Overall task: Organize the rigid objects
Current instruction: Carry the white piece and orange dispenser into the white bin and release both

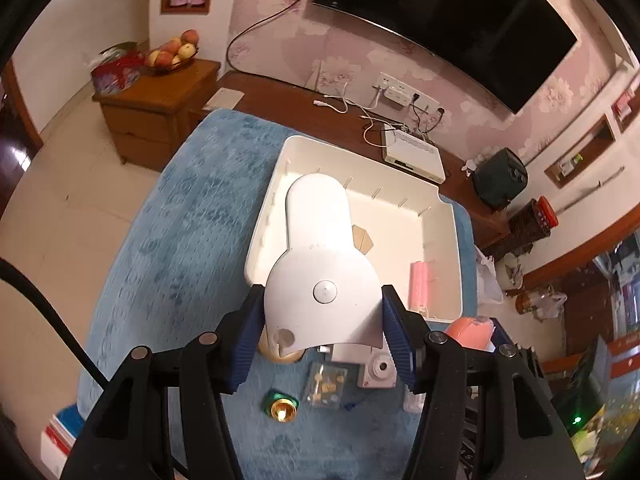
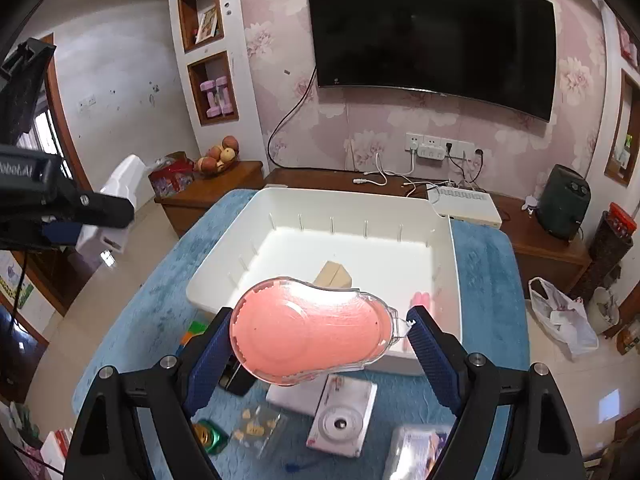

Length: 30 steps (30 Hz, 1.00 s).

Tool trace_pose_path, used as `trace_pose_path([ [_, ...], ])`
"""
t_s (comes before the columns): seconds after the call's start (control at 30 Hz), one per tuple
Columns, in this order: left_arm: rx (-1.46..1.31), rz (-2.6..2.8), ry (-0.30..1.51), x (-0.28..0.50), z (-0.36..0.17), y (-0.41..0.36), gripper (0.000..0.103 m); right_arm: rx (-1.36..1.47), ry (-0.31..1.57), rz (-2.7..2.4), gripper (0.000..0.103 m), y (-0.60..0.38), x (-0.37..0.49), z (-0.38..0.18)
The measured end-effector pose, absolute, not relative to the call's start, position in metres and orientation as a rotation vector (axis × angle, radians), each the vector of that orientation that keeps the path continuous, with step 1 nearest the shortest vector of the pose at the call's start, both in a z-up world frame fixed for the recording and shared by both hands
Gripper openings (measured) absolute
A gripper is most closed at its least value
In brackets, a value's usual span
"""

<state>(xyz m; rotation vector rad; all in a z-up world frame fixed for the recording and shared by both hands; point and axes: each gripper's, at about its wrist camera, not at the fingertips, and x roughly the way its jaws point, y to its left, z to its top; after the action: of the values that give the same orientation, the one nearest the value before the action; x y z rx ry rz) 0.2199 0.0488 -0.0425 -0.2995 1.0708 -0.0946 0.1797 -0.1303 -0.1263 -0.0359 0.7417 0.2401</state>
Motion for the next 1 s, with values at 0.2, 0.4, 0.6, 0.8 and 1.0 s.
trace_pose_path([
  [0.2, -0.217, -0.134, 1.041, 0.244, -0.061, 0.036, 0.060, -0.008, 0.724, 0.237, 0.086, -0.132, 0.201, -0.140],
  [0.4, -0.195, -0.190, 1.044, 0.268, -0.089, 0.024, 0.060, -0.004, 0.762, 0.226, 0.086, -0.135, 0.227, -0.160],
  [0.6, -0.206, -0.217, 1.054, 0.291, -0.115, 0.013, 0.060, 0.016, 0.800, 0.198, 0.086, -0.143, 0.247, -0.182],
  [0.8, -0.173, -0.208, 1.055, 0.303, -0.129, 0.003, 0.059, 0.042, 0.875, 0.174, 0.086, -0.152, 0.264, -0.202],
  [1.0, -0.162, -0.203, 1.076, 0.307, -0.139, 0.001, 0.059, 0.082, 0.906, 0.152, 0.087, -0.162, 0.268, -0.211],
])
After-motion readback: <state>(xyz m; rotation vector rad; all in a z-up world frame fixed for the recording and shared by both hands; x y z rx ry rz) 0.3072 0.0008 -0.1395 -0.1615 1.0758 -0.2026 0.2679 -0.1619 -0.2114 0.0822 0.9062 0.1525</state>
